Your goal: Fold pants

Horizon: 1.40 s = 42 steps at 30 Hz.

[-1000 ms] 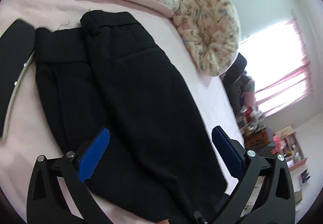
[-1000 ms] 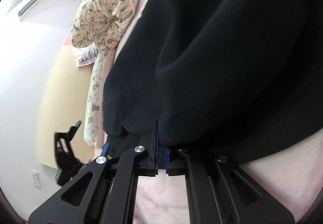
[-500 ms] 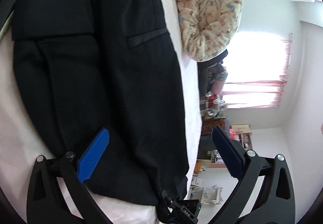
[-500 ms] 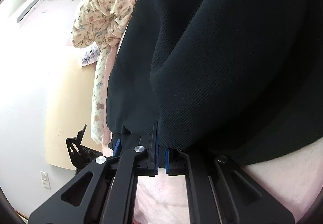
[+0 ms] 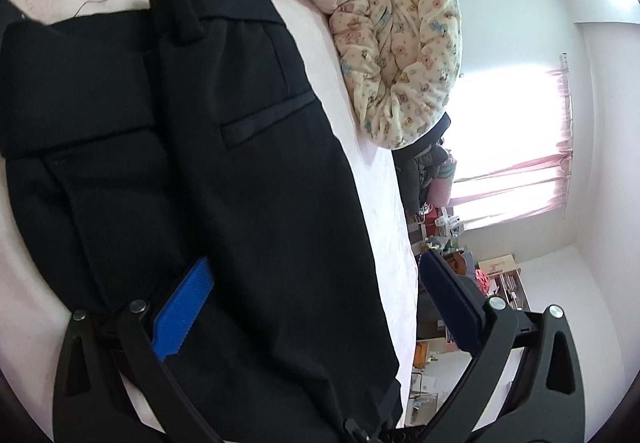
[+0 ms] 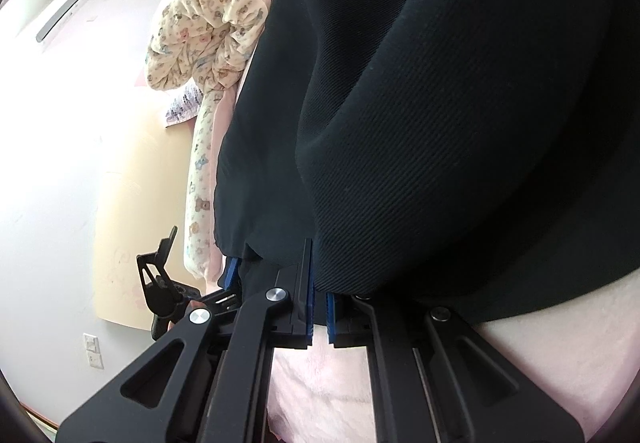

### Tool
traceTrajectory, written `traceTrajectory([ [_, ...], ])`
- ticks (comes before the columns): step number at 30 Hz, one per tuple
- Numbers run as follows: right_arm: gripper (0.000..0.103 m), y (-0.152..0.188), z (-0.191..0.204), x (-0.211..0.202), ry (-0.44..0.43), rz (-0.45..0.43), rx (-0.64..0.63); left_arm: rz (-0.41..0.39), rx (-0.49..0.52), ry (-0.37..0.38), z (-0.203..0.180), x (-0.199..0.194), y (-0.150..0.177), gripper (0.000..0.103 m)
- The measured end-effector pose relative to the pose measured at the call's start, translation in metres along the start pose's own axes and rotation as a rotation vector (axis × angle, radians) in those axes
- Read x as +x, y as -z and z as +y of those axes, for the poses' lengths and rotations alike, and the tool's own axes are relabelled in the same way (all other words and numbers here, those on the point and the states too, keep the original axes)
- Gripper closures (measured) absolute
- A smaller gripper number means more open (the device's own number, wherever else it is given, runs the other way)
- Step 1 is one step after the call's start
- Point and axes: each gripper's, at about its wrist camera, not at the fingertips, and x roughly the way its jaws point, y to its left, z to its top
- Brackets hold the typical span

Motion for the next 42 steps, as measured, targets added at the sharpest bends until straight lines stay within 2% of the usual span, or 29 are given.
traceTrajectory([
  [1,0.099,0.0,0.0,0.0,0.0,0.001,-0.001,-0.009,0.004,0.0,-0.001,0.0,0.0,0.008],
  [3,0.098,-0.002,0.0,0.0,-0.001,0.004,-0.003,-0.029,0.005,-0.004,0.001,-0.003,0.0,0.041],
  [4,0.098,-0.002,-0.001,0.0,0.0,0.005,-0.003,-0.028,-0.007,0.019,0.004,-0.003,-0.001,0.07],
  [5,0.098,-0.002,-0.001,0.0,0.0,0.005,-0.003,-0.022,-0.025,0.038,0.008,-0.003,-0.002,0.084],
  [7,0.098,-0.002,0.0,0.001,0.002,0.004,-0.005,-0.007,-0.07,0.062,0.017,0.0,-0.003,0.09],
  [11,0.098,-0.003,0.002,0.001,0.003,0.001,-0.007,-0.029,-0.063,0.028,0.015,-0.002,-0.002,0.097],
  [16,0.098,-0.001,0.007,0.0,-0.006,-0.003,-0.019,-0.108,-0.01,-0.043,-0.002,-0.019,0.006,0.1],
  [23,0.098,0.004,0.029,-0.017,-0.033,-0.042,-0.101,-0.213,0.042,-0.101,-0.019,-0.06,0.026,0.101],
  [27,0.098,0.009,0.027,-0.018,0.011,-0.045,-0.122,-0.216,0.019,-0.158,-0.012,-0.068,0.037,0.101],
  [31,0.098,0.01,0.01,-0.003,0.102,0.011,-0.095,-0.197,-0.042,-0.274,0.011,-0.059,0.044,0.1],
  [32,0.094,0.01,0.007,-0.003,0.095,0.013,-0.094,-0.187,-0.069,-0.302,0.019,-0.054,0.045,0.099],
  [34,0.083,0.012,0.012,-0.01,0.101,0.022,-0.119,-0.203,-0.095,-0.292,0.025,-0.056,0.05,0.096],
  [36,0.063,0.013,0.017,-0.026,0.12,0.014,-0.142,-0.229,-0.099,-0.297,0.021,-0.065,0.054,0.093],
  [37,0.061,0.013,0.017,-0.035,0.117,0.008,-0.145,-0.249,-0.098,-0.303,0.019,-0.07,0.057,0.084],
  [38,0.061,0.014,0.017,-0.046,0.109,-0.005,-0.145,-0.293,-0.097,-0.34,0.014,-0.081,0.063,0.06],
  [40,0.061,0.009,0.012,-0.081,0.092,-0.078,-0.13,-0.38,-0.105,-0.397,0.009,-0.098,0.074,0.037],
  [42,0.061,-0.005,-0.003,-0.128,0.078,-0.219,-0.065,-0.446,-0.09,-0.383,-0.001,-0.112,0.084,0.037],
])
